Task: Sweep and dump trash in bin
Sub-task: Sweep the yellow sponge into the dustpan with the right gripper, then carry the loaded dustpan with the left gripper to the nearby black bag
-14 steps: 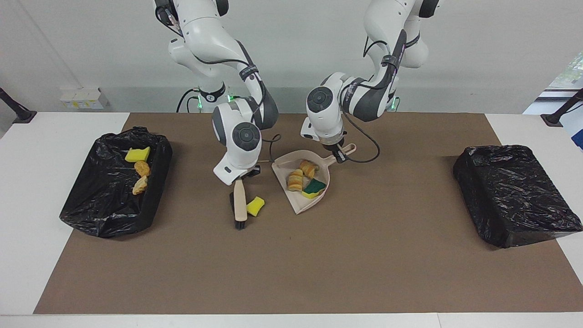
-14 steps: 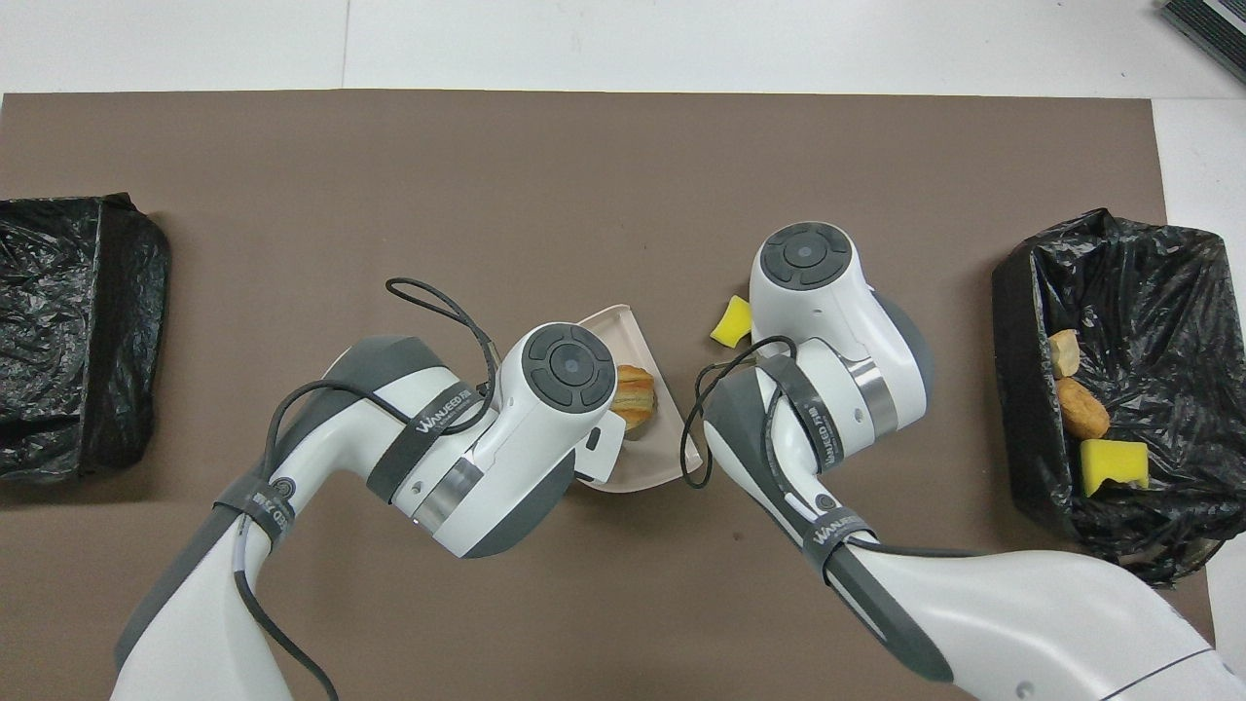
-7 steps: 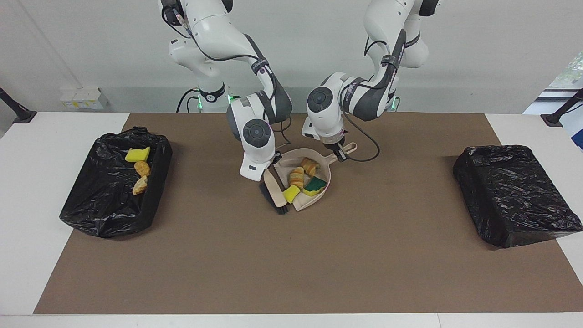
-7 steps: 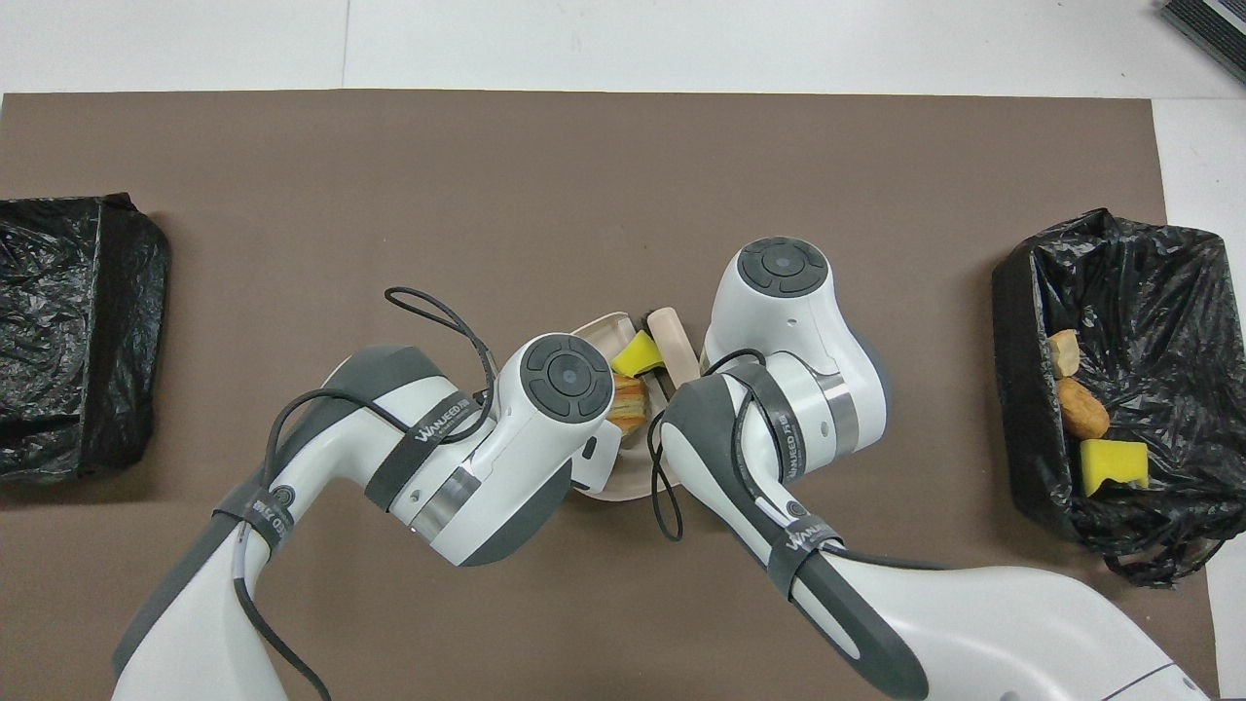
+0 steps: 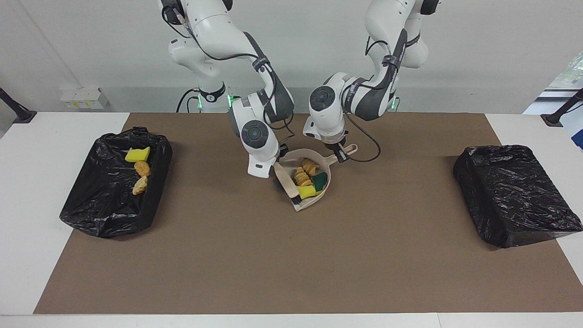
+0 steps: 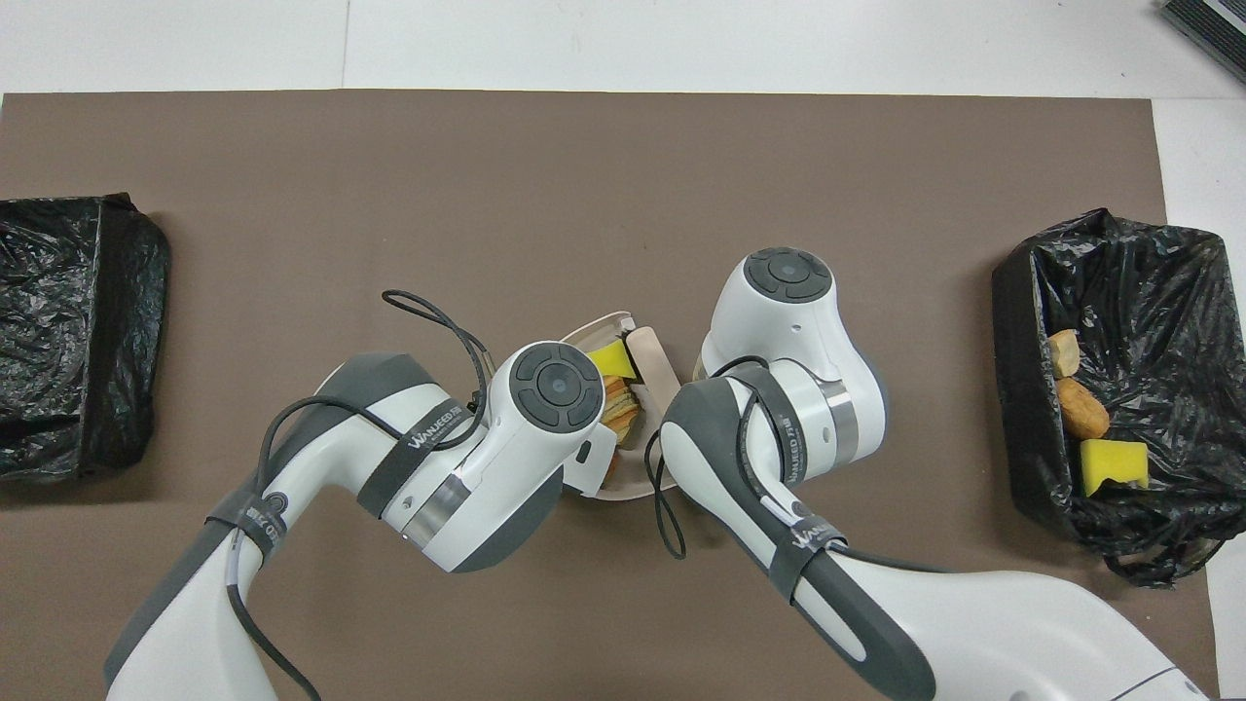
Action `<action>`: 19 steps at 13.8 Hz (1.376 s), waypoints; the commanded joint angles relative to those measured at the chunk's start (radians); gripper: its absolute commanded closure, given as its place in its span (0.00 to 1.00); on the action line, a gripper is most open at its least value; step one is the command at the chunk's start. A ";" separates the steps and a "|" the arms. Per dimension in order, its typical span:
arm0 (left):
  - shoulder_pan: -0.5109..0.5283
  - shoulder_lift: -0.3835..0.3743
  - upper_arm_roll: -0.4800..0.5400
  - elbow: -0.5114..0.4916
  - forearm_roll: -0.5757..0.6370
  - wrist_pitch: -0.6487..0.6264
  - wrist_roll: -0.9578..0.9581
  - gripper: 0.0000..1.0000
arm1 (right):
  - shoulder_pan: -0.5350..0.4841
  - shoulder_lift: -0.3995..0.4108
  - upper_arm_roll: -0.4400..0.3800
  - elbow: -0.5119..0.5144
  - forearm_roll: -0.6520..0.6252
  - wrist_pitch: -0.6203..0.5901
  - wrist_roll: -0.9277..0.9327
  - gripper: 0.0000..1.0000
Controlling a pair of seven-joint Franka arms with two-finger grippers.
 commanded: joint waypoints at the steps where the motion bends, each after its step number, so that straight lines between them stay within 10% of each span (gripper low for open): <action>1: 0.001 -0.021 -0.002 -0.036 0.013 0.046 0.097 1.00 | -0.076 -0.032 0.006 -0.038 -0.023 -0.017 -0.042 1.00; 9: 0.052 -0.138 0.004 -0.042 0.013 0.023 0.276 1.00 | -0.222 -0.142 0.001 -0.038 -0.112 -0.140 0.126 1.00; 19: 0.540 -0.283 0.004 0.008 0.015 0.033 0.812 1.00 | 0.029 -0.175 0.012 -0.044 -0.077 -0.103 0.535 1.00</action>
